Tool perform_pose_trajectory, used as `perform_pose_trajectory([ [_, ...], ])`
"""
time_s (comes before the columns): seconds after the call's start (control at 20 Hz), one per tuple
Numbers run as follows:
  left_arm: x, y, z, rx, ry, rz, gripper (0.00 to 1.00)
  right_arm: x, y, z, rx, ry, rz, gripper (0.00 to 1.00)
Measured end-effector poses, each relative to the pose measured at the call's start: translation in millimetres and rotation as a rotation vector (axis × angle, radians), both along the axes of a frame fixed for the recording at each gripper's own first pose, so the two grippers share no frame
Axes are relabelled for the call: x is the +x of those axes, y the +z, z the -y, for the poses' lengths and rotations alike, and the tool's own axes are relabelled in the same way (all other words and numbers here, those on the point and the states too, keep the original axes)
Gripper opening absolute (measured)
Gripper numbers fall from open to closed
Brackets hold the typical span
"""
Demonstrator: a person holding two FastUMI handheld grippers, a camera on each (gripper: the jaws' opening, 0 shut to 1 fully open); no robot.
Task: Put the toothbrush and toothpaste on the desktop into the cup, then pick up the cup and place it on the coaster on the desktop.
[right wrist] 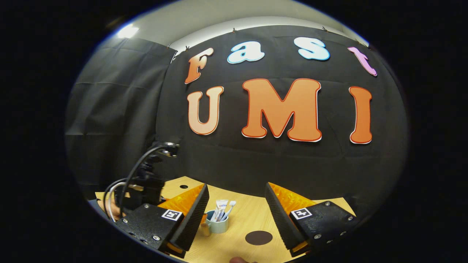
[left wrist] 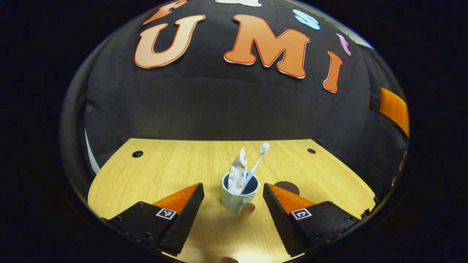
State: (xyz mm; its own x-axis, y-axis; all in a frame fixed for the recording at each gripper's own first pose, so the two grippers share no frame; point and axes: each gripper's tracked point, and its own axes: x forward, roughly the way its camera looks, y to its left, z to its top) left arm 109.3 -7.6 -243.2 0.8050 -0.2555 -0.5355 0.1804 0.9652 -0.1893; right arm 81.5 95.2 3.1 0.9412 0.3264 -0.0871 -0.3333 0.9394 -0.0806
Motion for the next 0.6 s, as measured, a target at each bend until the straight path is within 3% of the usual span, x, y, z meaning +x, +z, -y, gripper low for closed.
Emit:
perform_pose_trajectory([
  [0.05, 2.2, -6.2, 0.9, -0.003, 0.007, -0.036, 0.97, -4.4, 0.4, 1.2, -0.001, 0.009, -0.002, 0.98],
  [0.1, 3.6, -11.4, 3.3, -0.011, 0.011, -0.077, 0.97, -8.3, -1.1, 2.8, -0.008, 0.014, -0.008, 0.94],
  [0.4, 6.8, -44.8, 18.0, -0.076, 0.047, -0.327, 0.98, -20.1, -14.8, 25.2, -0.033, 0.007, -0.032, 0.95],
  [0.6, 13.5, -66.3, 23.0, -0.015, 0.073, -0.428, 0.96, -24.5, -24.2, 43.7, -0.043, -0.008, -0.041, 0.96],
])
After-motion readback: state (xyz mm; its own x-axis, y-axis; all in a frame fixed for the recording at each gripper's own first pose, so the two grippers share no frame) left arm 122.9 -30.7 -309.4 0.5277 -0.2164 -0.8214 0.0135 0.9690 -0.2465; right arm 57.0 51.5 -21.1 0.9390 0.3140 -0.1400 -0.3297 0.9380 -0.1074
